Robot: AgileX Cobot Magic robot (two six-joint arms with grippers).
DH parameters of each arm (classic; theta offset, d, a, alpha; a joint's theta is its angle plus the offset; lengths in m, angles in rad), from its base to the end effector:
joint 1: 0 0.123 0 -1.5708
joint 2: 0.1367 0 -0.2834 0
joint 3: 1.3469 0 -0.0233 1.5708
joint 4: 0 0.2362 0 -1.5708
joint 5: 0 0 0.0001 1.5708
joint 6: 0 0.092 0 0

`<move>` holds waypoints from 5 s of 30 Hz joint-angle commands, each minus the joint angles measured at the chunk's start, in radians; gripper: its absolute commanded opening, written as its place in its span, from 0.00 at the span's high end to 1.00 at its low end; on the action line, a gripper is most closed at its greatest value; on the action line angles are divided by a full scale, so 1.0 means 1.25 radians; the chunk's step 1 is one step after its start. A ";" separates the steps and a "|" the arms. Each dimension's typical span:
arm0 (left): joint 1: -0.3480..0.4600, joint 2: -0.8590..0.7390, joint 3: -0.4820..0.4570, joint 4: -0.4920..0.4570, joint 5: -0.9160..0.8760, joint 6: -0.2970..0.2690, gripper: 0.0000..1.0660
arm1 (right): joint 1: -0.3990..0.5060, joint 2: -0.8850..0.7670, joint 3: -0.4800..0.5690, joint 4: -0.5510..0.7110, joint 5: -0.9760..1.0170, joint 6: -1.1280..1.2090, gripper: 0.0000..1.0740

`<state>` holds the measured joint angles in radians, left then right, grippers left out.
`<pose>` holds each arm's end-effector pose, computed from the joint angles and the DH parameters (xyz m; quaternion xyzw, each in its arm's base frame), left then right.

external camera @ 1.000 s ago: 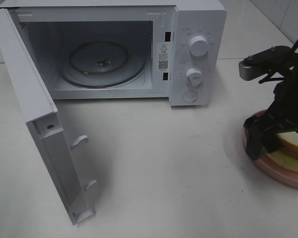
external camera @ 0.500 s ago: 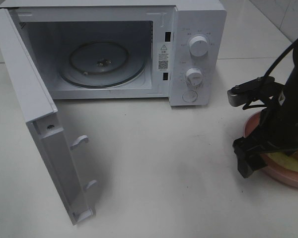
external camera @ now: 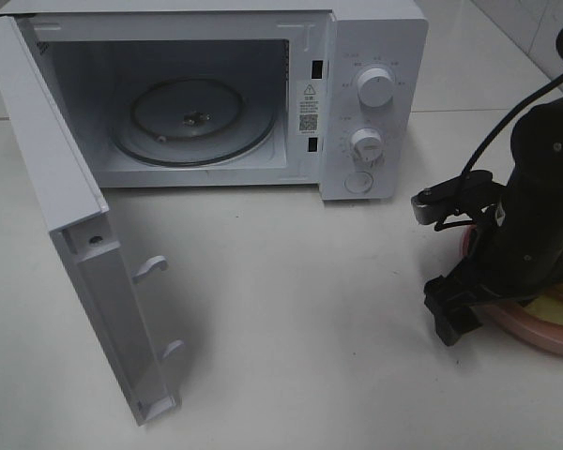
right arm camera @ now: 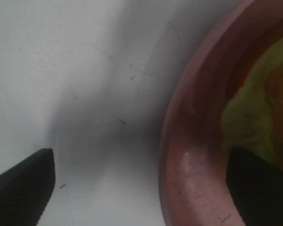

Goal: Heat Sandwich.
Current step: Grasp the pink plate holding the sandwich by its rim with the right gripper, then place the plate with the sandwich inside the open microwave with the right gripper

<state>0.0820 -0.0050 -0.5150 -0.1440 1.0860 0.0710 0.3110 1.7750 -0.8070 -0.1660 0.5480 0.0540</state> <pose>-0.0181 -0.0132 0.2723 -0.0003 0.8524 -0.0320 0.5219 0.2657 0.0771 0.1321 -0.1943 0.9772 -0.0345 0.0782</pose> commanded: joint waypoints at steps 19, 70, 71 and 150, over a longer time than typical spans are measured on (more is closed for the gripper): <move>-0.002 -0.014 0.000 0.002 -0.009 -0.005 0.08 | -0.005 0.043 0.004 -0.057 -0.028 0.065 0.75; -0.002 -0.014 0.000 0.002 -0.009 -0.005 0.08 | 0.078 -0.029 -0.007 -0.211 0.143 0.170 1.00; -0.002 -0.014 0.000 0.002 -0.009 -0.005 0.08 | 0.083 -0.029 -0.007 -0.214 0.148 0.170 1.00; -0.002 -0.014 0.000 0.002 -0.009 -0.005 0.08 | 0.482 -0.359 0.061 -0.250 0.330 0.170 0.99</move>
<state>0.0820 -0.0050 -0.5150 -0.1440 1.0860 0.0710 0.8970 1.3320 -0.7350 -0.4400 0.9520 0.2620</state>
